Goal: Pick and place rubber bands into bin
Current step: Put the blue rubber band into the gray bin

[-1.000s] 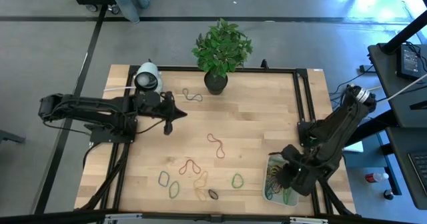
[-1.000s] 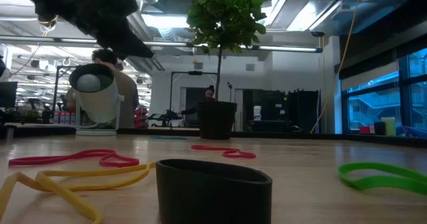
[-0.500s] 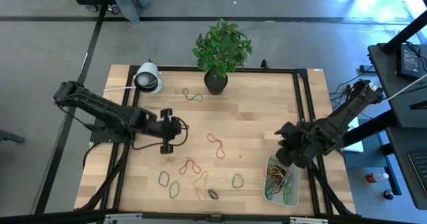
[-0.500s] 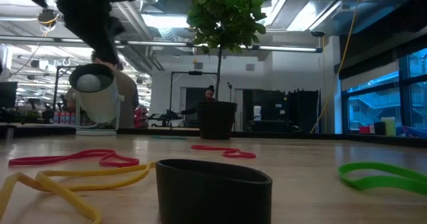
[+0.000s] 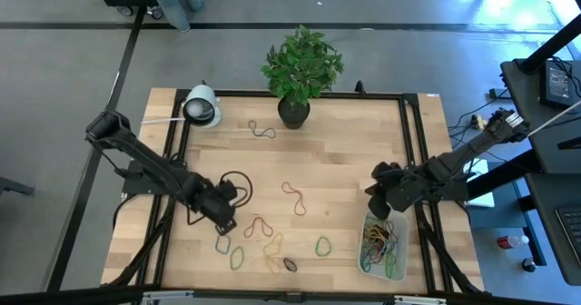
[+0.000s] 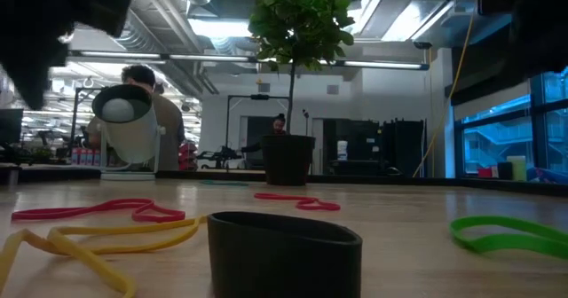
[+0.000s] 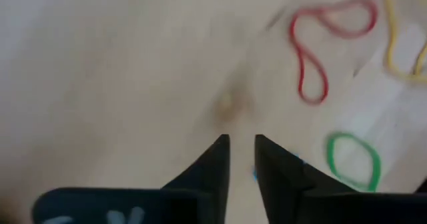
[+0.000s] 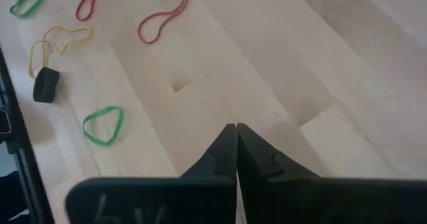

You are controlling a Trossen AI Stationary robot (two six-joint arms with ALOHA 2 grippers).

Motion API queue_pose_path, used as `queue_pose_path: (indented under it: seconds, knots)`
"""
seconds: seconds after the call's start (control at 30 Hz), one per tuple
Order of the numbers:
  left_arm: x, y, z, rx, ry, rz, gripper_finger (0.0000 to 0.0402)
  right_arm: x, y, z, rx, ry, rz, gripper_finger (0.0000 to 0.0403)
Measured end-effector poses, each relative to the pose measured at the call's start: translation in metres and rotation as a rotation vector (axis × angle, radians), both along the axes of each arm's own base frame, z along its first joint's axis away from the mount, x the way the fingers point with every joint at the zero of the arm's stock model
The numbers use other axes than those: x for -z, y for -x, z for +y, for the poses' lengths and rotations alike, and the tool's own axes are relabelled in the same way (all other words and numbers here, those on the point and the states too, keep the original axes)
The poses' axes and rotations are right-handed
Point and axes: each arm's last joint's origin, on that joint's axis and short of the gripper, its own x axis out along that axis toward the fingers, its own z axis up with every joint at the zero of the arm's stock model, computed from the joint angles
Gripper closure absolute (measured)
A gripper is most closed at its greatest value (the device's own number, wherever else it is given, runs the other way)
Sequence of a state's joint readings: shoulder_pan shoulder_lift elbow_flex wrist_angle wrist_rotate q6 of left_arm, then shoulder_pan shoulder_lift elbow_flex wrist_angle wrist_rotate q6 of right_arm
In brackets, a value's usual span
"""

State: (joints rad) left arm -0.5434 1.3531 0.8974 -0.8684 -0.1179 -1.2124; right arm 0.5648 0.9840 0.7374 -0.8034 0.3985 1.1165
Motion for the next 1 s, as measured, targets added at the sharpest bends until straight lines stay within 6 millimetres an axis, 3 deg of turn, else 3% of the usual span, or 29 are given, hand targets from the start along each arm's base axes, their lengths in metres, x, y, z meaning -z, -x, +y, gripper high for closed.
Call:
queue_pose_path:
  seconds: [0.33,1.0]
  knots:
    - [0.032,0.0,-0.029,-0.208,0.073,0.17,0.0263,0.008,-0.003,0.002,-0.002,-0.041,-0.045,0.04]
    - [0.074,0.001,-0.066,-0.318,0.094,0.249,0.0262,0.008,-0.004,0.003,-0.002,-0.044,-0.048,0.0392]
